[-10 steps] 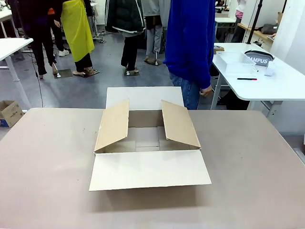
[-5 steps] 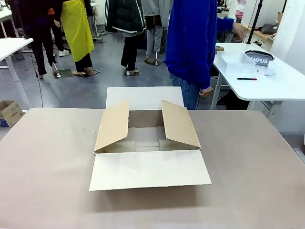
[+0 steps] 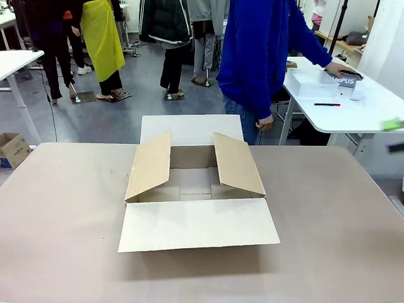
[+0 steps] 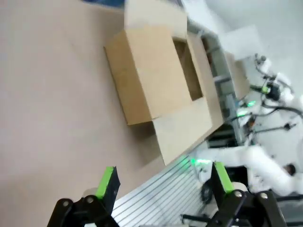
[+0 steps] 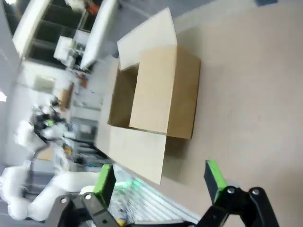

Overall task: Pack the gift set into the box.
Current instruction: Place both hands on the side flaps of the Package Box and spread them outward.

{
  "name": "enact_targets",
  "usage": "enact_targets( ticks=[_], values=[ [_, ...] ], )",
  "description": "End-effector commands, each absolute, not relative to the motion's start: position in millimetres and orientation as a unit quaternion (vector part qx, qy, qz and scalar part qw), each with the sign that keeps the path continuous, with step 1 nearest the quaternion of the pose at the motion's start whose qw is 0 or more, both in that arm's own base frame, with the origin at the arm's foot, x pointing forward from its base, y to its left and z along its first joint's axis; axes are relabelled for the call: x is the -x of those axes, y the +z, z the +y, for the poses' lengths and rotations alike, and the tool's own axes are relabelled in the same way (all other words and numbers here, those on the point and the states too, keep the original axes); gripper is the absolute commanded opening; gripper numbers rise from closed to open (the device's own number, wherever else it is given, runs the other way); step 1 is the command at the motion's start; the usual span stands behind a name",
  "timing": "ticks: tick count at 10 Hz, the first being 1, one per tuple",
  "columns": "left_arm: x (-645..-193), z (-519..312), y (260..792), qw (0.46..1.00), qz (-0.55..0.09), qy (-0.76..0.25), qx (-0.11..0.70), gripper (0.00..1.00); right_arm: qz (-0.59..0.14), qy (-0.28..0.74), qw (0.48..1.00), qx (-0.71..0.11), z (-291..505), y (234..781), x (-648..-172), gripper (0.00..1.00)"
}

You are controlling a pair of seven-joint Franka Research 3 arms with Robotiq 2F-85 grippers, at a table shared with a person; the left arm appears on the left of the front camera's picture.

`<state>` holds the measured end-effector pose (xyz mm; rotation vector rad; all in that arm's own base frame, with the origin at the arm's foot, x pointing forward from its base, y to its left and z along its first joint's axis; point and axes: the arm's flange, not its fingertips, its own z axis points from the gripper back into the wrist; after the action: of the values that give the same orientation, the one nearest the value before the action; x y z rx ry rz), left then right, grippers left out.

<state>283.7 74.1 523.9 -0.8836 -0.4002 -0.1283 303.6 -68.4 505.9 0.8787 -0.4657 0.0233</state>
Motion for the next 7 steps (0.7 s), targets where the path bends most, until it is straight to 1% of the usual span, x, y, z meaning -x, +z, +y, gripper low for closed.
enact_targets(
  ticks=[1, 2, 3, 4, 5, 6, 7],
  values=[
    [-285.8, -21.5, 560.2, 0.904, -0.163, -0.158, 0.361, 1.0, -0.222, 0.103, 0.9, -0.36, 38.2, 524.2, -310.0, 1.0],
    [-290.9, -71.2, 568.3, 0.908, -0.144, -0.2, 0.34, 1.0, -0.205, 0.156, 0.91, -0.325, 88.0, 517.0, -310.4, 1.0],
    [-279.2, 11.5, 550.2, 0.898, -0.178, -0.114, 0.387, 1.0, -0.204, 0.173, 0.931, -0.248, 125.8, 491.5, -308.5, 1.0],
    [-279.2, 11.5, 550.2, 0.898, -0.178, -0.114, 0.387, 1.0, -0.21, 0.124, 0.906, -0.347, 56.1, 531.3, -303.4, 1.0],
    [-279.2, 11.5, 550.2, 0.898, -0.178, -0.114, 0.387, 1.0, -0.198, 0.172, 0.916, -0.303, 111.7, 523.0, -298.8, 1.0],
    [-274.7, -37.9, 564.7, 0.905, -0.161, -0.146, 0.365, 1.0, -0.242, 0.174, 0.895, -0.332, 121.3, 532.1, -300.7, 1.0],
    [-284.8, -89.6, 560.1, 0.932, -0.165, -0.114, 0.302, 1.0, -0.269, 0.2, 0.89, -0.308, 169.9, 515.7, -312.1, 1.0]
  ],
)
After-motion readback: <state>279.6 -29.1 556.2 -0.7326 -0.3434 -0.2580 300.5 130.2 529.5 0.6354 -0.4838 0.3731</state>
